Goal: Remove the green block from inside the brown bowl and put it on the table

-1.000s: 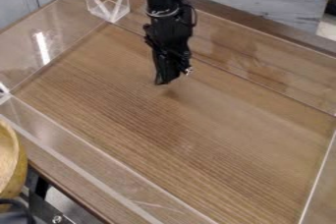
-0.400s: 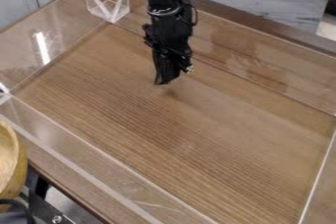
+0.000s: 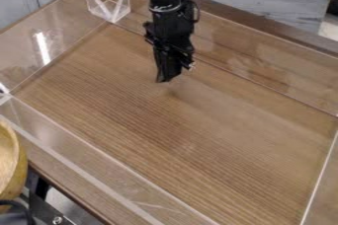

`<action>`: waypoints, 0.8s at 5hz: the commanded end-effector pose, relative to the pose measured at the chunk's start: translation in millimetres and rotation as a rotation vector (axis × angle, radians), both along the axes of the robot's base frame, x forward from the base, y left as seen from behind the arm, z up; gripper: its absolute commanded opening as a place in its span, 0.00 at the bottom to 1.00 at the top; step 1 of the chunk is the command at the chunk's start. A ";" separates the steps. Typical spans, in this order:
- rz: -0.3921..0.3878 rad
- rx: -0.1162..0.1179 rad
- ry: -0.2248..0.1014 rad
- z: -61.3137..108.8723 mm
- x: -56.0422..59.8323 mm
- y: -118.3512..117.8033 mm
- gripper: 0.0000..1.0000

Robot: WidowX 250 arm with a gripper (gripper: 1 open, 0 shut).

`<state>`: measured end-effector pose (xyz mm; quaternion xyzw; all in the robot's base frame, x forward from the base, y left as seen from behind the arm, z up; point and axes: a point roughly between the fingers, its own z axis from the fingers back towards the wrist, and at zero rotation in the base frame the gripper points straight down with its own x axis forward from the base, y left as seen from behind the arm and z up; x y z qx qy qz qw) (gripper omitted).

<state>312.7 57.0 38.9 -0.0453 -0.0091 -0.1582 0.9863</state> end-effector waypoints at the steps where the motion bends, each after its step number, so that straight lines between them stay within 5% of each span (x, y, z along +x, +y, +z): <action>1: 0.001 0.014 -0.051 14.0 12.6 2.3 0.00; 4: 0.019 0.008 -0.037 13.6 14.4 3.5 0.00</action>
